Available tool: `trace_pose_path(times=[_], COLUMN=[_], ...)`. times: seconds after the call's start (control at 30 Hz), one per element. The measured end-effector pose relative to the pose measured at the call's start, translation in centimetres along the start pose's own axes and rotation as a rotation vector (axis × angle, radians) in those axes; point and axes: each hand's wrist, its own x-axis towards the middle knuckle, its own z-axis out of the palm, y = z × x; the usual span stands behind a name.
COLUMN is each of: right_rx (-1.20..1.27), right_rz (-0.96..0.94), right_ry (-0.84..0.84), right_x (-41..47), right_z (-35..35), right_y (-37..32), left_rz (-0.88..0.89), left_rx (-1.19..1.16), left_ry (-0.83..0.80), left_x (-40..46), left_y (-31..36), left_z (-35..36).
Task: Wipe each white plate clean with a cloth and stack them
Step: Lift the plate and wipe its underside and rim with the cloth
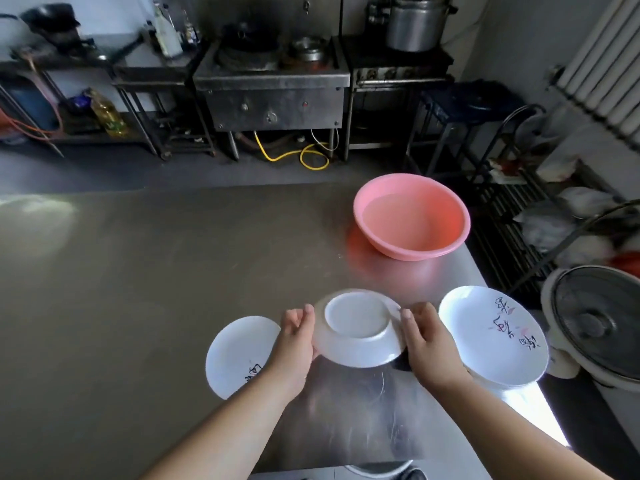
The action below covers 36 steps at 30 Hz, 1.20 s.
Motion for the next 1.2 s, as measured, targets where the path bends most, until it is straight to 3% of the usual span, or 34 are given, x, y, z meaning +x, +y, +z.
trace_pose_path(times=[0.07, 0.17, 0.3, 0.37, 0.47, 0.53, 0.6, 0.77, 0.93, 1.03, 1.2], right_rx=[-0.119, -0.490, -0.900, -0.925, -0.696, -0.548, -0.477, -0.732, -0.876, -1.035, -1.164], right_rz=[-0.113, -0.245, -0.280, -0.331, -0.574, -0.776, -0.861, -0.925, -0.962, -0.965, -0.869], right_ry=[-0.025, -0.057, 0.128, 0.219, 0.350, 0.310, 0.179, -0.042, -0.102, -0.087, 0.030], right_x=[0.3, 1.0, 2.7, 3.5, 3.5, 3.3, 2.9, 0.8, -2.9, -4.0, -2.2], right_z=[-0.7, -2.1, -4.0, -4.8, -5.3, -4.9, -3.8, -1.5, -1.0, -0.9, -1.6], right_y=[-1.2, -3.3, -6.7, -9.0, -13.1, -15.5, -17.5, -19.0, -15.0, -13.8, -17.5], left_rz=[-0.007, 0.008, 0.084, 0.121, 0.184, 0.209, 0.235, 0.296, 0.306, 0.309, 0.314], left_rx=[-0.178, -0.298, -0.303, -0.325, -0.326, -0.327, -0.335, -0.373, -0.422, -0.456, -0.434], left_ry=[-0.064, -0.203, -0.294, -0.317, -0.363, -0.394, -0.435, -0.509, -0.472, -0.451, -0.462], left_x=[-0.2, -0.6, -1.6, -2.2, -3.7, -5.1, -6.4, -8.5, -8.4, -8.4, -9.0], left_y=[2.0, 4.8, 7.5, 8.7, 10.5, 11.4, 12.0, 13.4, 13.4, 12.9, 13.0], left_z=[0.2, 0.3, 0.6, 0.9, 1.7, 2.5, 3.2, 4.1, 3.7, 3.4, 3.2])
